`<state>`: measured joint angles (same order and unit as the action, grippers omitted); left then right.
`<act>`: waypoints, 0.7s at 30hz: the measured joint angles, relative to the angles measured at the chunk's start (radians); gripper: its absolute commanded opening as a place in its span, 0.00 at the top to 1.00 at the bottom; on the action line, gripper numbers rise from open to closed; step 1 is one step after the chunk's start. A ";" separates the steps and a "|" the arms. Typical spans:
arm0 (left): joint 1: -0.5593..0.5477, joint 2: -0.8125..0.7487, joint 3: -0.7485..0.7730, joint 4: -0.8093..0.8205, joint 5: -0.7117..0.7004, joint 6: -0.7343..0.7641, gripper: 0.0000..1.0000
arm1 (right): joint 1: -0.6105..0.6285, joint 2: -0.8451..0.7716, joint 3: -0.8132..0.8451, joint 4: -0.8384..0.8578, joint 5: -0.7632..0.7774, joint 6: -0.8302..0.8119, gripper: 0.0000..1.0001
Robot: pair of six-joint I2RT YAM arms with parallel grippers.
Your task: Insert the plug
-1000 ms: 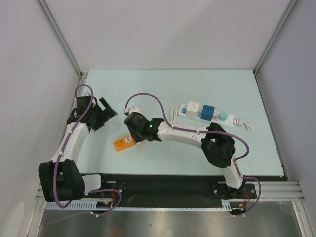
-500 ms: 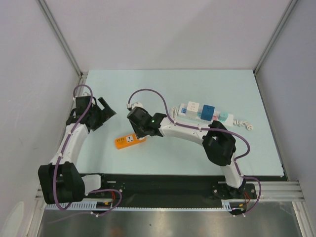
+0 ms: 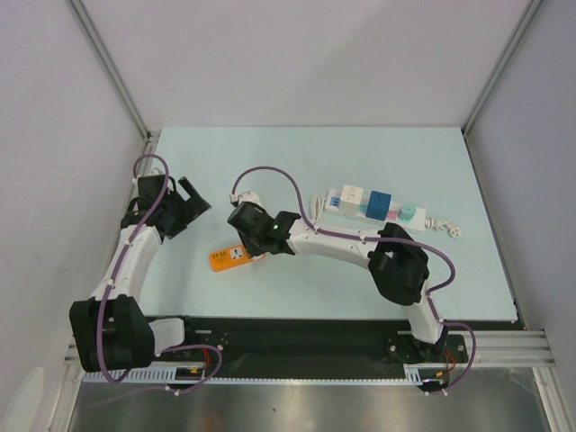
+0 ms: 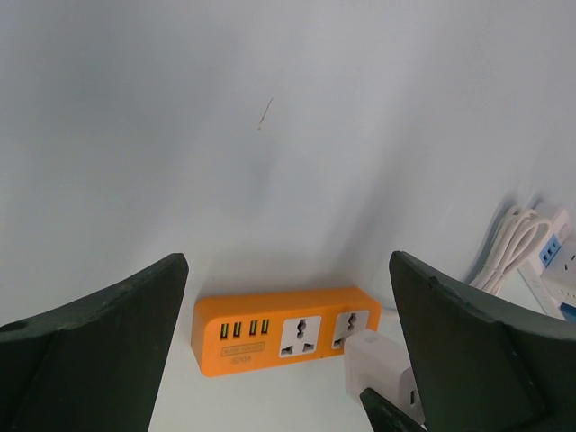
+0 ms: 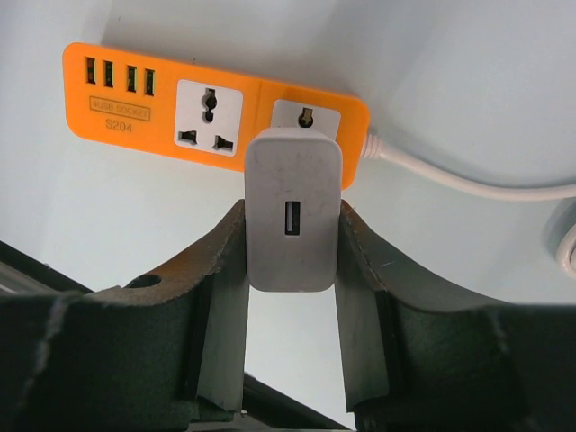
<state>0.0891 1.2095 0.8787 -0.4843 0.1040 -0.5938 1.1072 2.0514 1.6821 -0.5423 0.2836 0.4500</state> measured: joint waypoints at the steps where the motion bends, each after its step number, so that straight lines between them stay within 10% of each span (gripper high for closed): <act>1: 0.000 0.000 0.000 0.000 -0.001 0.000 0.00 | 0.001 0.000 0.000 -0.003 0.004 0.002 1.00; 21: 0.001 -0.014 0.000 -0.002 -0.030 0.000 0.00 | -0.016 0.007 -0.001 -0.008 -0.014 0.026 1.00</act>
<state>0.0902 1.1957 0.8787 -0.4862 0.0738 -0.5934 1.0908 2.0586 1.6814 -0.5499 0.2691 0.4759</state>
